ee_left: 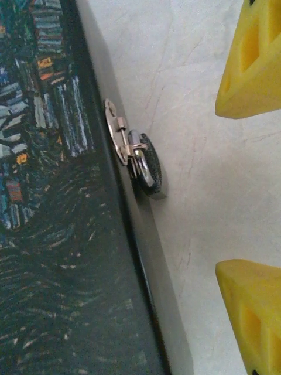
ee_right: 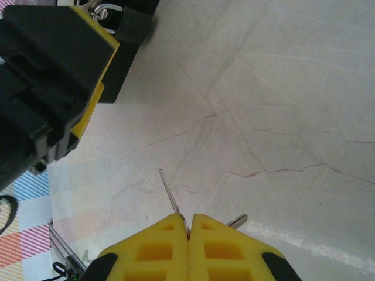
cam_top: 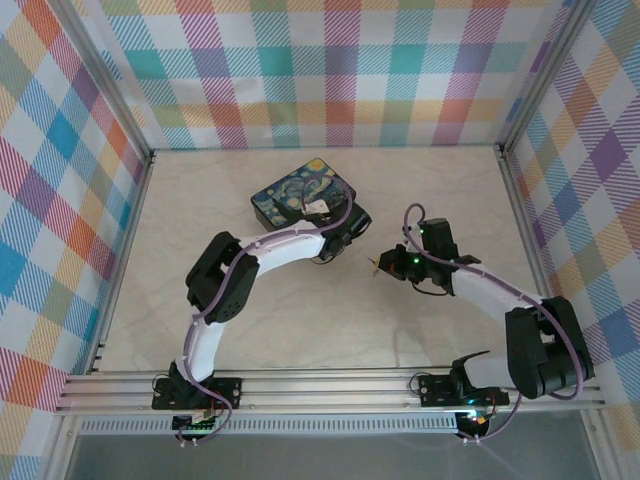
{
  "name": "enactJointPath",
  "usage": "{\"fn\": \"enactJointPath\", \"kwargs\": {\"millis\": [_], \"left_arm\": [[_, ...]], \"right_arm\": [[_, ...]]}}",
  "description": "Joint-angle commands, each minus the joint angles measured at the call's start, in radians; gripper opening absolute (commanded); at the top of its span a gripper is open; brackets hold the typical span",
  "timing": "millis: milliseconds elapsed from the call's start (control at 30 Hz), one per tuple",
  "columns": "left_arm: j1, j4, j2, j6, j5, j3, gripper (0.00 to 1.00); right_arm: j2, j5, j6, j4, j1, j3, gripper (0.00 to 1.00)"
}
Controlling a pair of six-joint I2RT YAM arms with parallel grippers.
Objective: Unlock a padlock with a key
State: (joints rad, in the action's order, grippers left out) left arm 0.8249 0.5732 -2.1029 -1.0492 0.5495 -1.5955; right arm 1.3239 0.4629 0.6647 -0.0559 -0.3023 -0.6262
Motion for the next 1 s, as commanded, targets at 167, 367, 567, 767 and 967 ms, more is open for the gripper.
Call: {"fn": "enactJointPath", "kwargs": {"millis": [167,367,567,767,967], "left_arm": [[0.009,0.196,-0.143,-0.170,0.171,-0.194,0.59],[0.008,0.203,-0.208,-0.210,0.185,-0.253,0.57],[0.007,0.152,-0.262,-0.222,0.188,-0.284,0.53],[0.004,0.209,-0.320,-0.252,0.223,-0.356,0.45],[0.002,0.237,-0.312,-0.221,0.251,-0.351,0.25]], "right_arm": [[-0.055,0.014,-0.045,-0.043,0.001,0.023,0.00],[-0.039,0.065,-0.028,-0.018,0.000,0.016,0.00],[-0.010,0.106,-0.032,-0.022,0.001,-0.004,0.00],[-0.005,0.146,-0.037,-0.040,0.001,-0.011,0.00],[-0.029,0.142,-0.082,-0.098,0.001,-0.019,0.00]]}}
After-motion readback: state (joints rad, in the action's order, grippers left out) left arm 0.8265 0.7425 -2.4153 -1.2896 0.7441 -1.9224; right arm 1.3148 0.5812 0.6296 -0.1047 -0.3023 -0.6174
